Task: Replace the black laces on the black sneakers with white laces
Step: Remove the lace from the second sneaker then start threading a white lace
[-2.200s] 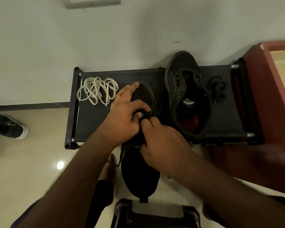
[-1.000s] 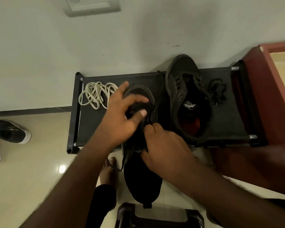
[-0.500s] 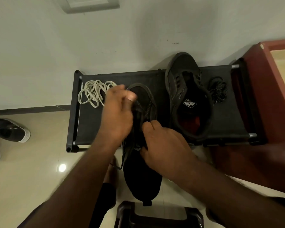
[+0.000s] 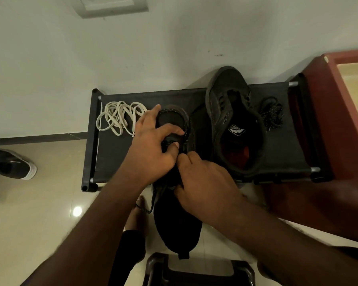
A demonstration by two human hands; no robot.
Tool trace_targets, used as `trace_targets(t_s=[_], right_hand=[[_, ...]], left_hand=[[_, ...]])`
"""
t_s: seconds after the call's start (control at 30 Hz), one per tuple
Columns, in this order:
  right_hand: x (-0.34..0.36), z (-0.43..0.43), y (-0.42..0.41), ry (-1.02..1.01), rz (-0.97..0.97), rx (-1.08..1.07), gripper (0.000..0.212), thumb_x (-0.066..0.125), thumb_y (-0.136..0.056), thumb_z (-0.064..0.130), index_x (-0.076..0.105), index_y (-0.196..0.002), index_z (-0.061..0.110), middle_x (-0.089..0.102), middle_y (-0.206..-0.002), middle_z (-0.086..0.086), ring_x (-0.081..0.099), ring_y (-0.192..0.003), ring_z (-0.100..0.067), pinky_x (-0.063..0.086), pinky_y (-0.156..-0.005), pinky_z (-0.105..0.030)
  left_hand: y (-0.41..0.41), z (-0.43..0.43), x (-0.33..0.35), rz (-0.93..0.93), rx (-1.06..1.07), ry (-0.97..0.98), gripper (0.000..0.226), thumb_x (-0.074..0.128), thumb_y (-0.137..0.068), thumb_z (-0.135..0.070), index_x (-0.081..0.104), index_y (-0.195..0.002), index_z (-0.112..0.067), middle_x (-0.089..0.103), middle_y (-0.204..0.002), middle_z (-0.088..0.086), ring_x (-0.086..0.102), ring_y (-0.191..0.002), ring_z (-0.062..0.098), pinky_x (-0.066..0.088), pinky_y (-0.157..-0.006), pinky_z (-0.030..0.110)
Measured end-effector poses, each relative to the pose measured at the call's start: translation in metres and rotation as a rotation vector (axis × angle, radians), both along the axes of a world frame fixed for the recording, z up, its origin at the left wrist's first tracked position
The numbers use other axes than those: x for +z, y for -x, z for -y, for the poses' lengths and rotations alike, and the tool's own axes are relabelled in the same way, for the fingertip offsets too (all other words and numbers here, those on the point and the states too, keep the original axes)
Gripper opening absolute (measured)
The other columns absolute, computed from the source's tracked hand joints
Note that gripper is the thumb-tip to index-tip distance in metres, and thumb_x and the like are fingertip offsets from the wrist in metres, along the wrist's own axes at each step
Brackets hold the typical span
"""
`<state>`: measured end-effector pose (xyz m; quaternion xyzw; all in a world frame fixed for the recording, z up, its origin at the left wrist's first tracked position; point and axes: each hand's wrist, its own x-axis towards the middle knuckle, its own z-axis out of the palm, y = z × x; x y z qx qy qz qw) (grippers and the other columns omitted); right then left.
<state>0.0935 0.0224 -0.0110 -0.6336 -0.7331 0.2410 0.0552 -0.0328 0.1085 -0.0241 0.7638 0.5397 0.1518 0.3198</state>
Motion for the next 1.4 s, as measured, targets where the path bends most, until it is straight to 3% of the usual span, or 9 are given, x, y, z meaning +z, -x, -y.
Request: trace_targets(t_s=[0.23, 0.4, 0.6, 0.73, 0.83, 0.9, 1.03, 1.23, 1.4], right_hand=[[-0.002, -0.001, 0.0, -0.019, -0.009, 0.004, 0.04, 0.054, -0.093, 0.035, 0.045, -0.127, 0.015, 0.054, -0.114, -0.005, 0.041, -0.072, -0.016, 0.022, -0.049, -0.026], [-0.005, 0.0, -0.001, -0.042, -0.018, -0.006, 0.053, 0.062, -0.09, 0.033, 0.046, -0.134, 0.009, 0.058, -0.12, -0.011, 0.059, -0.075, -0.023, 0.031, -0.054, -0.028], [-0.005, 0.001, -0.001, -0.037, -0.023, -0.011, 0.046, 0.062, -0.09, 0.033, 0.049, -0.127, 0.009, 0.057, -0.115, -0.01, 0.06, -0.079, -0.023, 0.034, -0.059, -0.03], [-0.003, 0.001, -0.001, -0.017, -0.014, 0.009, 0.037, 0.061, -0.089, 0.034, 0.048, -0.118, 0.015, 0.055, -0.113, -0.006, 0.06, -0.082, -0.024, 0.033, -0.059, -0.03], [-0.002, 0.001, 0.0, -0.02, -0.032, 0.013, 0.038, 0.058, -0.092, 0.035, 0.046, -0.123, 0.017, 0.053, -0.116, -0.004, 0.058, -0.085, -0.022, 0.036, -0.063, -0.029], [-0.003, 0.002, 0.0, -0.01, -0.043, 0.007, 0.039, 0.056, -0.093, 0.036, 0.046, -0.126, 0.017, 0.053, -0.118, -0.004, 0.059, -0.088, -0.022, 0.036, -0.065, -0.029], [-0.001, 0.001, -0.001, -0.021, -0.038, 0.012, 0.038, 0.057, -0.093, 0.034, 0.047, -0.123, 0.015, 0.054, -0.115, -0.006, 0.057, -0.082, -0.022, 0.033, -0.061, -0.03], [-0.001, 0.0, 0.0, -0.003, -0.012, 0.034, 0.039, 0.056, -0.095, 0.035, 0.045, -0.126, 0.015, 0.052, -0.118, -0.007, 0.04, -0.077, -0.015, 0.02, -0.049, -0.022], [-0.001, 0.001, 0.001, 0.012, -0.001, 0.043, 0.038, 0.055, -0.094, 0.033, 0.047, -0.126, 0.014, 0.053, -0.116, -0.007, 0.038, -0.076, -0.015, 0.016, -0.05, -0.02]], left_hand=[[-0.007, 0.002, 0.0, -0.026, 0.01, 0.006, 0.017, 0.068, -0.09, -0.017, 0.076, -0.097, -0.03, 0.019, -0.162, 0.005, 0.007, -0.149, 0.029, 0.013, -0.117, 0.049], [-0.015, 0.004, 0.003, -0.102, 0.057, 0.043, 0.015, 0.071, -0.085, -0.036, 0.075, -0.098, -0.03, 0.014, -0.164, 0.002, 0.002, -0.15, 0.025, 0.013, -0.118, 0.05], [-0.017, 0.002, 0.002, -0.092, 0.082, 0.06, 0.006, 0.073, -0.086, -0.028, 0.074, -0.092, -0.026, 0.014, -0.164, 0.003, 0.001, -0.15, 0.024, 0.013, -0.118, 0.05], [-0.02, 0.0, 0.004, 0.299, 0.296, 0.058, 0.005, 0.068, -0.091, -0.029, 0.065, -0.087, -0.032, 0.042, -0.149, 0.001, 0.033, -0.14, 0.015, 0.03, -0.116, 0.045], [-0.01, -0.009, 0.009, 0.607, 0.578, 0.025, 0.004, 0.065, -0.09, -0.035, 0.066, -0.087, -0.033, 0.066, -0.11, 0.0, 0.06, -0.11, 0.015, 0.049, -0.1, 0.052], [-0.004, -0.011, 0.01, 0.429, 0.525, -0.02, 0.006, 0.064, -0.092, -0.034, 0.065, -0.087, -0.037, 0.064, -0.108, -0.004, 0.058, -0.11, 0.015, 0.049, -0.099, 0.049], [-0.008, -0.001, 0.005, 0.096, 0.285, 0.138, 0.007, 0.072, -0.086, -0.036, 0.067, -0.091, -0.035, 0.037, -0.15, 0.007, 0.023, -0.146, 0.019, 0.028, -0.114, 0.038], [-0.018, 0.006, 0.008, -0.028, 0.255, 0.062, 0.022, 0.079, -0.078, -0.034, 0.067, -0.095, -0.026, 0.032, -0.154, 0.008, 0.014, -0.147, 0.022, 0.025, -0.112, 0.042], [-0.021, 0.006, 0.004, -0.087, 0.233, 0.034, 0.007, 0.076, -0.083, -0.027, 0.071, -0.087, -0.023, 0.028, -0.158, 0.007, 0.011, -0.148, 0.024, 0.02, -0.115, 0.046]])
